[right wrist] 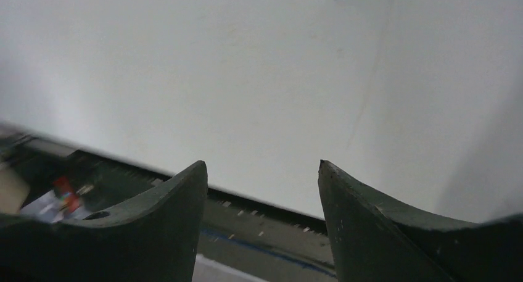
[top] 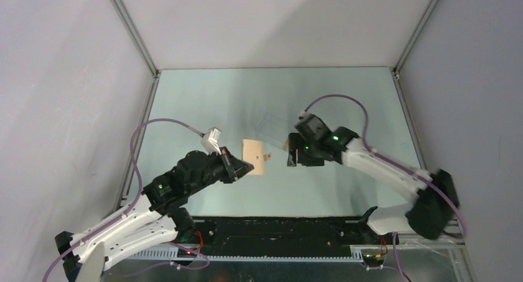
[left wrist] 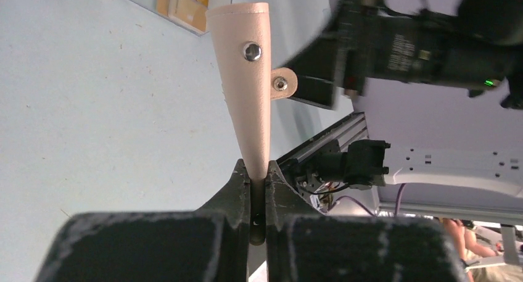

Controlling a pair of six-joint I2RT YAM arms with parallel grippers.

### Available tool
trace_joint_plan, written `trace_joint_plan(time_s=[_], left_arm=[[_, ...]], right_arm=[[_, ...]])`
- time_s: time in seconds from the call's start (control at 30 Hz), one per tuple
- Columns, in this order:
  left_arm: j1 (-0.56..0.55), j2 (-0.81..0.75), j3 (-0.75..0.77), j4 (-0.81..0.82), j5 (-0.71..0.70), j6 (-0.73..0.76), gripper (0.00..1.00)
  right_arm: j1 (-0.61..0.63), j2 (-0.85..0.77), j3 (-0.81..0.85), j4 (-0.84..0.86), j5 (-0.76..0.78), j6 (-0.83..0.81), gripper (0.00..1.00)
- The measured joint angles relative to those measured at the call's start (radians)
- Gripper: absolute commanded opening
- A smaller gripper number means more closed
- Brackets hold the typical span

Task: Put the credit cards into the card holder
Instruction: Open the card holder.

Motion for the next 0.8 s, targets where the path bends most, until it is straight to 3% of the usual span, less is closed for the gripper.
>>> trace_joint_plan(time_s=[0.17,0.27,0.47,0.7,0.8], left_arm=[[0.0,-0.06,-0.108,0.098,-0.015,-0.088,0.0],[0.0,-0.072,-0.172,0.195,-0.013,-0.14,0.0],[0.0,-0.033,-0.212,0.336,0.012,-0.198,0.0],[0.0,-0.022,-0.212,0.389,0.036,-0.2,0.0],[0.0,-0.021,-0.212,0.388,0.042,-0.2,0.0]], right_arm=[[-0.071,-0.311,-0.183,0.214,-0.23,0.031,0.71],[-0.097,-0.381,-0.238,0.336,-0.35,0.058,0.72],[-0.069,-0.328,-0.255,0.529,-0.501,0.109,0.66],[-0.059,-0.222,-0.238,0.585,-0.524,0.136,0.41],[-0.067,-0.208,-0.224,0.581,-0.515,0.142,0.38]])
